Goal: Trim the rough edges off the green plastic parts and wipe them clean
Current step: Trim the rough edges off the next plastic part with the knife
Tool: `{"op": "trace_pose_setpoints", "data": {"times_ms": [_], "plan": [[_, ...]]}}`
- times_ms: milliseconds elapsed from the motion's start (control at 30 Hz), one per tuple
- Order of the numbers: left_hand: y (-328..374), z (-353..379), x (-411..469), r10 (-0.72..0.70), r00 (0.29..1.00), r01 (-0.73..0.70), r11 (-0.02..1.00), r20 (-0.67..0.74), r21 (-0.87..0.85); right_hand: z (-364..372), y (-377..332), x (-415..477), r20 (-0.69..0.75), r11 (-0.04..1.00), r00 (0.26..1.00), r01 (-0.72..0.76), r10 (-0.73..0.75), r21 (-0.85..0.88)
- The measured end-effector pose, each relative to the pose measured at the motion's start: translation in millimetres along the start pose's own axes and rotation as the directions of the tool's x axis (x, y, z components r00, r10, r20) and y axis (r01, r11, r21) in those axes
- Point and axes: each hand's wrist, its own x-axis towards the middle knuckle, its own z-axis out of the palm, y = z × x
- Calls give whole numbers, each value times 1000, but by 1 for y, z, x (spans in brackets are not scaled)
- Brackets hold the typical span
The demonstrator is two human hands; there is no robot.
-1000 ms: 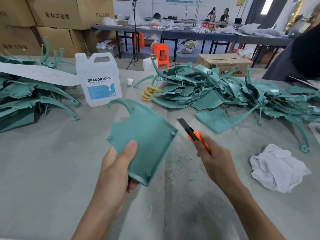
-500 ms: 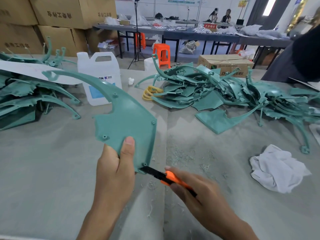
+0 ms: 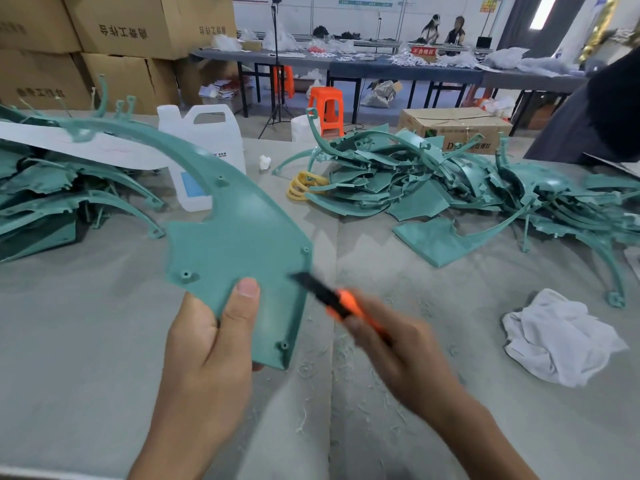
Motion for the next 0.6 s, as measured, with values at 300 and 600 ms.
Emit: {"op": "trace_pose_setpoints", "data": {"times_ms": [300,600], "plan": [[13,10,-1,-141,982,114,973,-124,-202,-5,8,17,-182,964,954,-209,238,163],[4,23,6,-438,897,371,681,56,-631,23,-41,-10,-113,975,991,89,-67,204]]}}
